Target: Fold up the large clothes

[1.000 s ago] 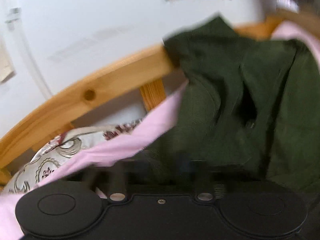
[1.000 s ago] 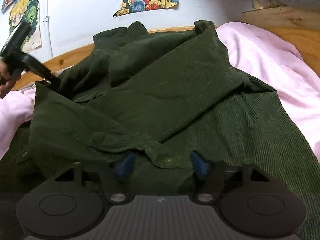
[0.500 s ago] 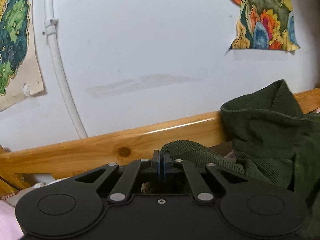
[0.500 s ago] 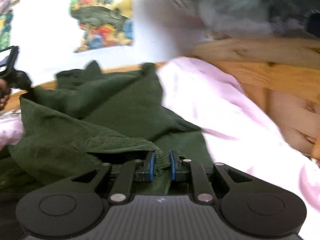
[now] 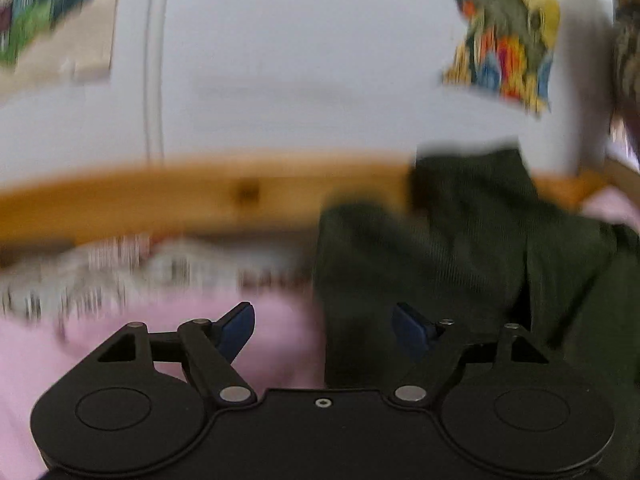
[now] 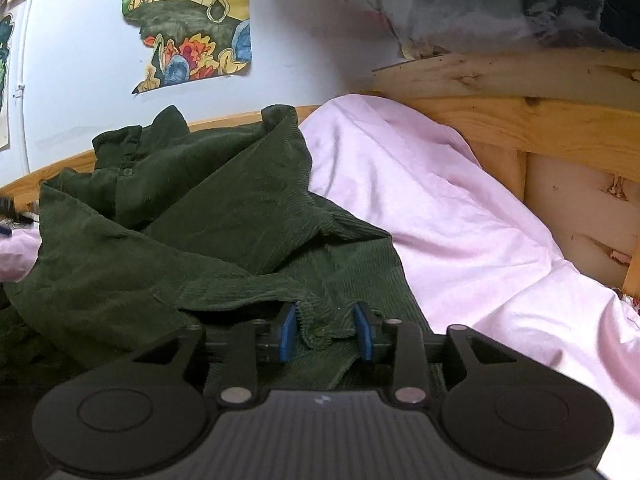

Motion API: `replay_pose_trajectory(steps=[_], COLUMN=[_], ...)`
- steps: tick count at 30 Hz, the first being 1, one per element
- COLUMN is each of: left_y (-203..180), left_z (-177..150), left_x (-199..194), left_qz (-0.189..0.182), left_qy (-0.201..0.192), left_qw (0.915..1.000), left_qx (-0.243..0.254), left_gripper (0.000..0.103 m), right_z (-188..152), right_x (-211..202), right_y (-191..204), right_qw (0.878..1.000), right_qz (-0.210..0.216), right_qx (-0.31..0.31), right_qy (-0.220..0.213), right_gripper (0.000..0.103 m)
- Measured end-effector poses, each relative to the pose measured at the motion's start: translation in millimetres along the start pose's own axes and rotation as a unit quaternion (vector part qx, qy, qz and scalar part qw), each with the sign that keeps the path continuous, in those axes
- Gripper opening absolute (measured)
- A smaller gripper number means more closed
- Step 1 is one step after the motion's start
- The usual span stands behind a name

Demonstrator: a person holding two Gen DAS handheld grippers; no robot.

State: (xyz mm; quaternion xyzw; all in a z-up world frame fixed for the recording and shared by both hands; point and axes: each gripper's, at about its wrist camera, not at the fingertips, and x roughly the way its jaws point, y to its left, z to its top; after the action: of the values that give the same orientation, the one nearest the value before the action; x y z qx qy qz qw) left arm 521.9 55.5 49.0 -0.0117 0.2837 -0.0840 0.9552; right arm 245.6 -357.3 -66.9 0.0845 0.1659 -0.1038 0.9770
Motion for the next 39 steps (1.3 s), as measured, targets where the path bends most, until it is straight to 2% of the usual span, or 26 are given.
replay_pose_trajectory(steps=[4,5,6,7,9,11,14,17,18,20,22,24,25,26,27,28,29,31,33,35,39], left_y=[6,6,7,6,2,-5,-7,3,7,11,4,-2,-3,-4,-2,0,3,7,5,0,-34], left_z=[-35,-40,-46,-50,-56,-57,-54,-51,-51,-55,-59,-63,-64,-65,-66,-67,-67,-63,-57,-46,0], left_x=[15,21,23,29,36,32,17,-6,-7,4,19,22,22,21,19,16,11,-1,-19,-28,-26], left_qz=[-0.005,-0.008,-0.008,-0.011,-0.033,-0.016,0.002,0.024,0.032,0.042,0.050,0.056,0.055,0.053,0.052,0.048,0.043,0.032,0.016,-0.013,-0.063], left_qy=[0.069,0.087,0.099,0.112,0.129,0.116,0.084,0.045,0.044,0.067,0.089,0.090,0.090,0.089,0.090,0.091,0.089,0.071,0.035,0.002,-0.050], left_qw=[0.9976,0.9960,0.9948,0.9933,0.9908,0.9929,0.9961,0.9975,0.9974,0.9960,0.9943,0.9939,0.9939,0.9940,0.9937,0.9936,0.9935,0.9946,0.9965,0.9966,0.9958], left_qx=[-0.009,-0.017,-0.022,-0.023,-0.024,-0.019,-0.027,-0.049,-0.047,-0.040,-0.032,-0.030,-0.032,-0.035,-0.041,-0.047,-0.056,-0.068,-0.074,-0.082,-0.044], left_gripper=[0.078,0.075,0.069,0.047,0.016,0.010,0.006,0.006,0.006,0.006,0.007,0.009,0.011,0.019,0.025,0.039,0.053,0.069,0.075,0.085,0.091], right_z=[-2,-2,-2,-2,-1,2,7,6,2,-4,-5,-1,0,2,4,6,7,12,15,15,14], right_x=[0,0,0,-1,-5,-9,-15,-11,-5,5,5,1,1,0,0,0,1,0,1,3,7], right_y=[-1,-1,-1,-1,2,6,12,23,26,23,17,17,16,14,13,12,12,12,10,10,14], right_qw=[1.000,1.000,1.000,1.000,1.000,1.000,0.999,0.999,0.999,0.999,0.999,0.999,0.999,0.999,0.999,0.999,0.999,0.999,0.999,0.999,0.999], right_qz=[0.004,0.006,0.008,0.009,0.011,0.016,0.038,0.043,0.037,0.031,0.038,0.041,0.044,0.048,0.052,0.050,0.046,0.045,0.043,0.045,0.049], right_qx=[0.002,0.004,0.004,0.002,-0.004,-0.007,-0.004,-0.023,-0.030,-0.025,-0.014,-0.020,-0.021,-0.015,-0.007,-0.003,-0.002,-0.002,0.001,0.010,0.010], right_qy=[0.002,0.002,0.002,0.000,-0.008,-0.019,-0.022,-0.003,0.013,0.037,0.035,0.019,0.016,0.013,0.011,0.010,0.006,-0.006,-0.015,-0.020,-0.016], right_gripper=[0.043,0.042,0.036,0.029,0.022,0.020,0.020,0.019,0.019,0.019,0.023,0.029,0.036,0.039,0.048,0.060,0.065,0.075,0.085,0.089,0.091])
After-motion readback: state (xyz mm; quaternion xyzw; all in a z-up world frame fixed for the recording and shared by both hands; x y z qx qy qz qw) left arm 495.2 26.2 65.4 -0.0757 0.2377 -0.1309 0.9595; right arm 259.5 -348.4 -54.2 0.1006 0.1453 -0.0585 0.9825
